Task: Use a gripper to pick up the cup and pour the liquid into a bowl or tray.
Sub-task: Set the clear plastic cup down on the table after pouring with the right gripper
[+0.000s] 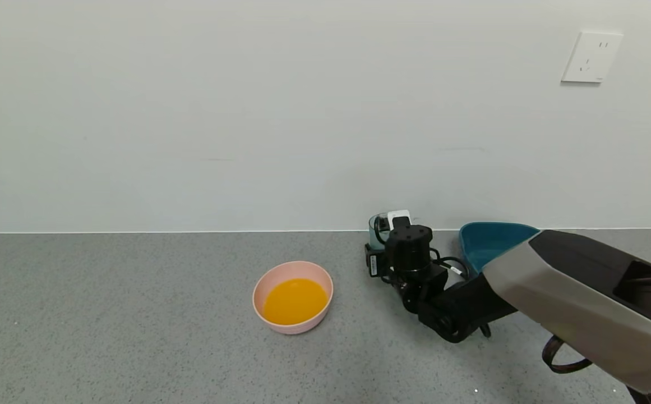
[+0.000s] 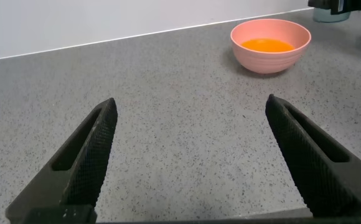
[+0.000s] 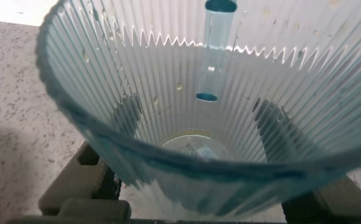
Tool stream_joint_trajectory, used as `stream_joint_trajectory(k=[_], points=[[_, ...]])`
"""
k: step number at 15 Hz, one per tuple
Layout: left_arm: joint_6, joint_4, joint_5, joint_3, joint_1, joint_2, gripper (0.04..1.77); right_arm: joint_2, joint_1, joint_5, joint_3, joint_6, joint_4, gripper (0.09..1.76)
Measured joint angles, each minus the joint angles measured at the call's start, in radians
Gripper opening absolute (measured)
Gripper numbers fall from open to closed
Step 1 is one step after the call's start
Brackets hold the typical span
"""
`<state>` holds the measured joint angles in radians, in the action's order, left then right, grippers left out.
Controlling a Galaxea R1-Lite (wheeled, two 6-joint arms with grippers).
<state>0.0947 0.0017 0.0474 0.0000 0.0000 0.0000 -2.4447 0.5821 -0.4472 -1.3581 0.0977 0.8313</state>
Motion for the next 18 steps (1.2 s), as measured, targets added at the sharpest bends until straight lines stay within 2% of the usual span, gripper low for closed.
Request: stream_joint_trajectory(k=[9, 18], points=[[0.000, 0.000, 0.000, 0.000, 0.000, 0.000, 1.72, -0.073, -0.005, -0.002, -0.012, -0.013, 0.055, 1.37], [0.000, 0.000, 0.000, 0.000, 0.000, 0.000, 1.72, -0.080, -0.004, -0.003, -0.011, -0.020, 0.053, 1.37]])
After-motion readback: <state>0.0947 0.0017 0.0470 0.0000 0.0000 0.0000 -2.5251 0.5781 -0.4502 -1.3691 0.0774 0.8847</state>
